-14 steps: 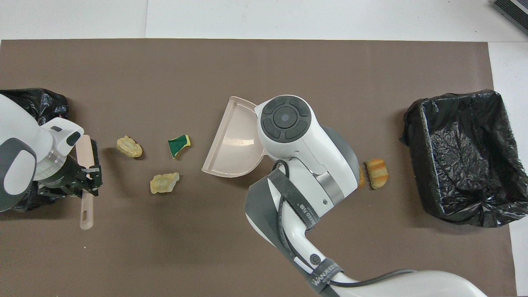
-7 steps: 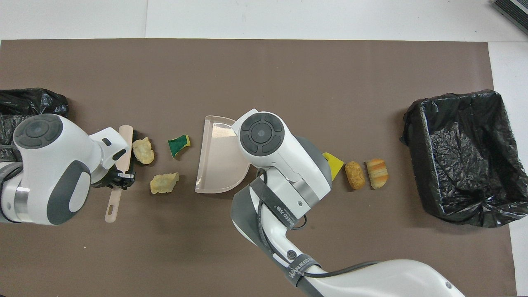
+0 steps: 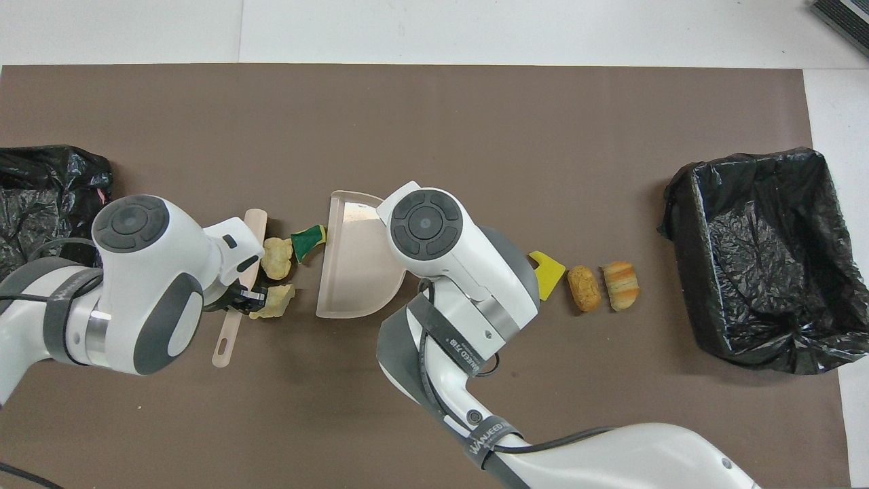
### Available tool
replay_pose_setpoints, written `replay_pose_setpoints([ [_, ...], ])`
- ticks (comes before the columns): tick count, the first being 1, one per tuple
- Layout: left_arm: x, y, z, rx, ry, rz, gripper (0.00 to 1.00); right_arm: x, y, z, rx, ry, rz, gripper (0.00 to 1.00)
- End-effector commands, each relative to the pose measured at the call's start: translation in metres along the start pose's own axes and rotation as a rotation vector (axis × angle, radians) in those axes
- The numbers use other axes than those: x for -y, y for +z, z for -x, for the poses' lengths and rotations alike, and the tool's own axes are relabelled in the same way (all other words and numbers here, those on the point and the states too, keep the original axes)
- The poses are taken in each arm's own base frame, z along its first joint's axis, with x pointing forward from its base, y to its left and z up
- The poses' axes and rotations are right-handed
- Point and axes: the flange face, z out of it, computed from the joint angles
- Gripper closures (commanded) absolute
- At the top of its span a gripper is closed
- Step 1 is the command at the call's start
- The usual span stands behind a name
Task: Sweep and dump trash in bin
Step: 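Sweep the bread and sponge pieces into the dustpan with the left gripper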
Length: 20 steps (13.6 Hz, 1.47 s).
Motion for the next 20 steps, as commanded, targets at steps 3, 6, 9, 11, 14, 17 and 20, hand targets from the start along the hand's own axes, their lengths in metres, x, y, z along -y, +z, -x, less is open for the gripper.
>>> replay_pose_setpoints([
  [3,-0.068,-0.017,0.014,-0.006,0.092,0.033,1.00,-0.001,0.005,0.002,-0.006,-0.033,0.008,1.00],
  [6,-0.065,-0.057,0.016,0.005,0.028,0.073,1.00,-0.002,0.004,0.004,-0.005,-0.032,0.005,1.00],
  [9,-0.033,-0.099,0.036,0.022,-0.117,0.083,1.00,-0.003,0.004,0.006,0.000,-0.070,0.000,1.00],
  [11,-0.035,-0.093,0.056,0.107,-0.289,0.054,1.00,-0.003,0.005,0.008,0.007,-0.089,0.000,1.00],
  [14,-0.032,-0.072,0.088,0.152,-0.429,0.027,1.00,0.008,0.005,0.009,0.049,-0.221,0.021,1.00],
  [17,-0.039,-0.023,0.118,0.210,-0.623,-0.032,1.00,0.015,0.011,0.012,0.058,-0.263,0.017,1.00],
  [20,-0.047,-0.001,0.112,0.137,-0.658,-0.002,1.00,0.016,0.014,0.013,0.056,-0.266,0.018,1.00],
])
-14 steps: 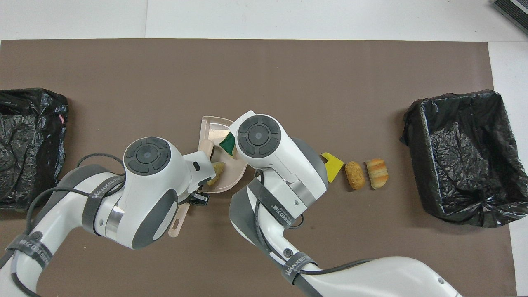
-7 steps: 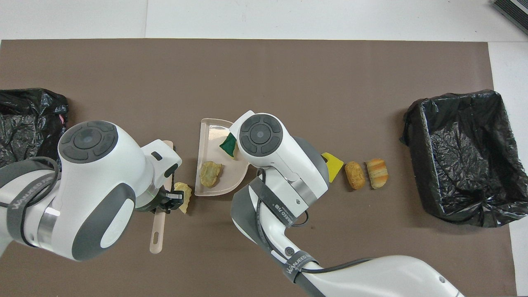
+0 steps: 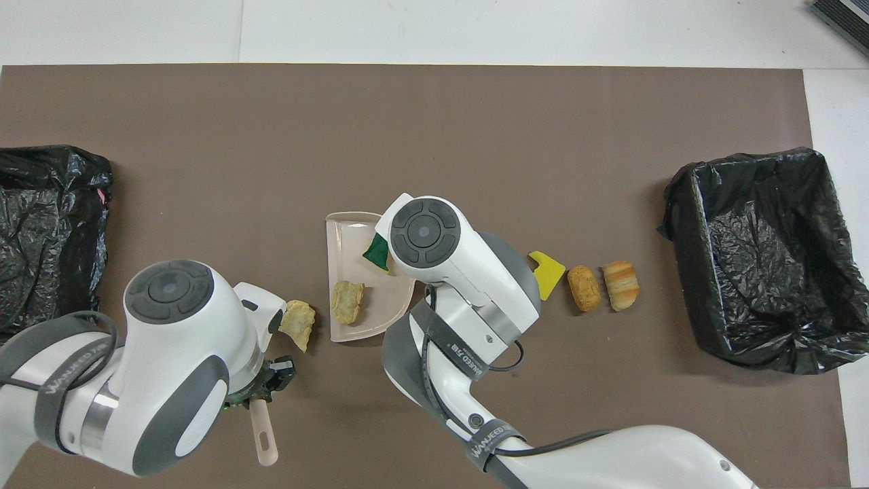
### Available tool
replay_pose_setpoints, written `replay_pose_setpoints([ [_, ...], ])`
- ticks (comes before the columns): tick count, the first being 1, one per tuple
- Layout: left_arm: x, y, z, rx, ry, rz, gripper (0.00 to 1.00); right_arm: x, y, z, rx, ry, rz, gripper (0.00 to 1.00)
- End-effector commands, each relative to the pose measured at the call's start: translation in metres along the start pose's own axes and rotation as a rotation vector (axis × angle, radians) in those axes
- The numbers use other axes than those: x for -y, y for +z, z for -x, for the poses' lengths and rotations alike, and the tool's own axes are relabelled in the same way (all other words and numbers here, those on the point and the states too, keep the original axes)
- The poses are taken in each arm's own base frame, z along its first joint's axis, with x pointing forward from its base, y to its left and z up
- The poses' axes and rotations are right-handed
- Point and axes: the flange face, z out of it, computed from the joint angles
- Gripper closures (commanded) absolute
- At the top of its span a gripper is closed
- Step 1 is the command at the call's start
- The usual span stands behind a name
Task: Sweep and dump trash in bin
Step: 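Sweep the bread and sponge pieces into the dustpan with the left gripper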
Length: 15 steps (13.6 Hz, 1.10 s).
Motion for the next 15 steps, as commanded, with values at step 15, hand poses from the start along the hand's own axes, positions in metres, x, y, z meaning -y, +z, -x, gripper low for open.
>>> replay_pose_setpoints([
  [15,-0.112,-0.021,-0.024,-0.236,0.219,0.359,1.00,0.005,0.010,0.012,0.006,-0.063,0.014,1.00],
])
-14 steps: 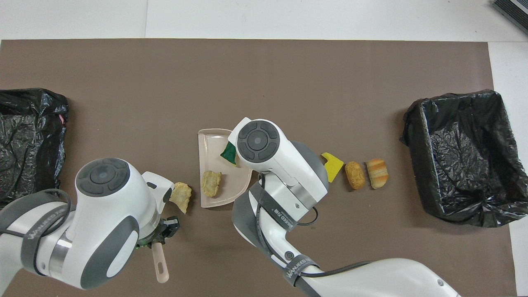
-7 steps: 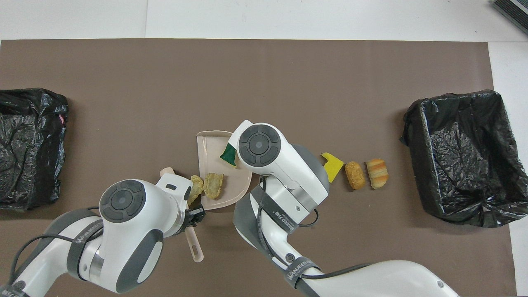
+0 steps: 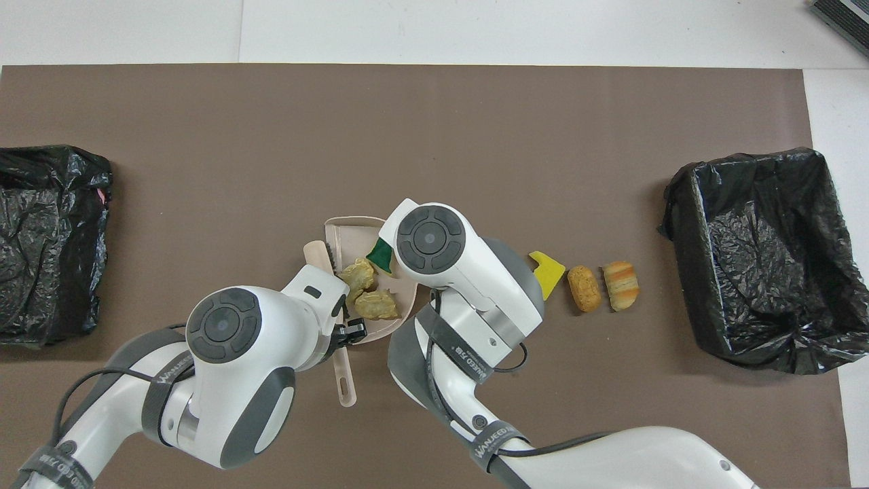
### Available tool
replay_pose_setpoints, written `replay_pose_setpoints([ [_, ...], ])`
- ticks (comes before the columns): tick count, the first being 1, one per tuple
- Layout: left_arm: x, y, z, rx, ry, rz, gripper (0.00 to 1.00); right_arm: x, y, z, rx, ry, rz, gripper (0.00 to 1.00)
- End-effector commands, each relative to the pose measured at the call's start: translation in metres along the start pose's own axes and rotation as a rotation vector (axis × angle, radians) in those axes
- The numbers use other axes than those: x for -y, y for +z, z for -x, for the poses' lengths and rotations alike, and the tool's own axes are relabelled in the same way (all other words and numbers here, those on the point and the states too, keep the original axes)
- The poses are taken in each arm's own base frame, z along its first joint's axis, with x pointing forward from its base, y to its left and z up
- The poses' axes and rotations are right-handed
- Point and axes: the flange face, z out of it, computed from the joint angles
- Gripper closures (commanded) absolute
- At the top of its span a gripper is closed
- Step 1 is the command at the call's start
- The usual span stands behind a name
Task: Sweep and dump trash in bin
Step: 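Sweep the bread and sponge pieces into the dustpan with the left gripper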
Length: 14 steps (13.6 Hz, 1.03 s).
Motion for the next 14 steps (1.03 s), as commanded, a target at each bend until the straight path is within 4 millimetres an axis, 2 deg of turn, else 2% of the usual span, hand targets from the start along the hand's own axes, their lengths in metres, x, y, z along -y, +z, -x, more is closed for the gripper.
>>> replay_pose_setpoints([
  [1,-0.018,-0.002,-0.019,-0.003,0.005,0.027,1.00,0.004,0.002,0.010,0.011,-0.044,0.005,1.00],
  [4,-0.001,-0.001,-0.022,0.063,-0.006,-0.038,1.00,0.000,0.001,0.013,0.005,-0.036,0.011,1.00],
  [8,0.010,0.000,-0.013,0.112,0.036,-0.154,1.00,-0.005,-0.004,0.022,-0.011,-0.012,0.015,1.00],
  [10,0.013,-0.003,-0.008,0.119,0.061,-0.200,1.00,-0.010,-0.009,0.032,-0.015,0.009,0.022,1.00],
  [14,0.005,-0.005,0.008,0.138,0.078,-0.225,1.00,-0.013,-0.035,0.051,-0.041,0.050,0.034,1.00],
])
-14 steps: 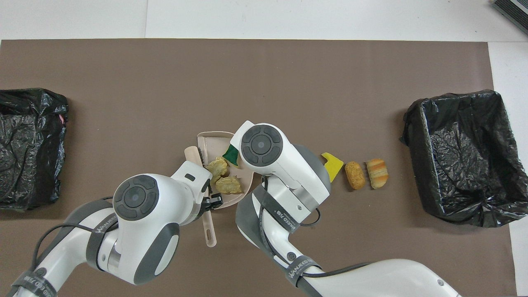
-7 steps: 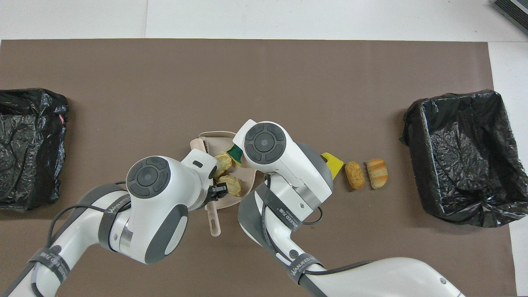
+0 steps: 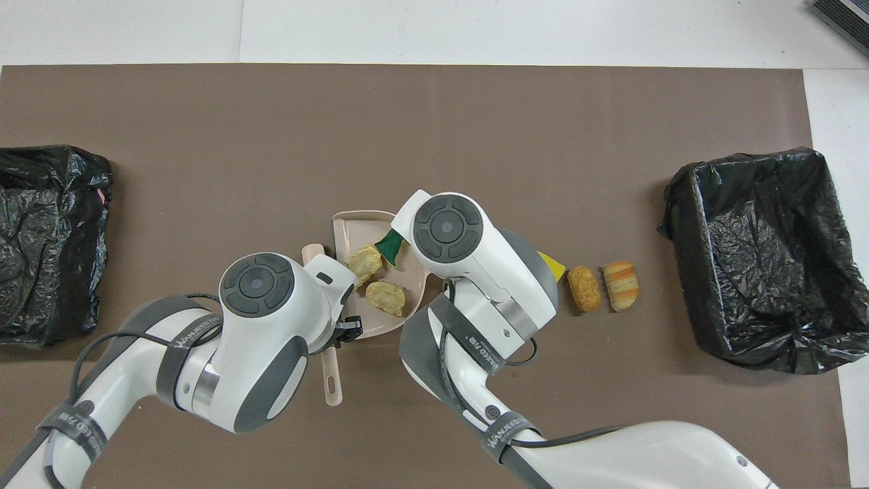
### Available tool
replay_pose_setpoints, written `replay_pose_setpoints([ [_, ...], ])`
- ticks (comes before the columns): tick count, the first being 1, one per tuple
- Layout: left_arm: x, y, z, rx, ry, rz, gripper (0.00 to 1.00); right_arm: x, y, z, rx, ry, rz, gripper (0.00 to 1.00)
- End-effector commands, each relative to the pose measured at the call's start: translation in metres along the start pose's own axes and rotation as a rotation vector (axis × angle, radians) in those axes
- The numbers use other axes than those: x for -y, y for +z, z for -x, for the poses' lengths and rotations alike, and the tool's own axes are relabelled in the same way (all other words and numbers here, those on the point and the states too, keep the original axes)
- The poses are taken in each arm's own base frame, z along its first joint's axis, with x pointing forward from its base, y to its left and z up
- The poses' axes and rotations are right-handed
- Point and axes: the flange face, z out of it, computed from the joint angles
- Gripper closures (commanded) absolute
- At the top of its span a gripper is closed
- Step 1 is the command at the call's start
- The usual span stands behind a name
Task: Sweep and dump trash in bin
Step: 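Sweep the bread and sponge pieces into the dustpan with the left gripper, then carry the loaded dustpan with the right gripper over the nearer bin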
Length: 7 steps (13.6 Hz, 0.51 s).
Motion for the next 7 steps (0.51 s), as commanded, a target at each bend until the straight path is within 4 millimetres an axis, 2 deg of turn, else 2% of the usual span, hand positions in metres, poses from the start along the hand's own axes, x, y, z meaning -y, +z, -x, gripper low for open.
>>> replay_pose_setpoints([
  [1,-0.003,-0.012,0.019,0.004,0.014,-0.033,1.00,0.001,-0.027,0.020,-0.036,0.010,0.015,1.00],
  [4,-0.022,-0.013,0.040,-0.014,0.039,-0.037,1.00,-0.002,-0.057,0.050,-0.031,0.009,0.024,1.00],
  [7,-0.045,-0.001,0.092,-0.044,0.040,-0.044,1.00,-0.015,-0.080,0.100,-0.013,0.007,0.001,1.00],
])
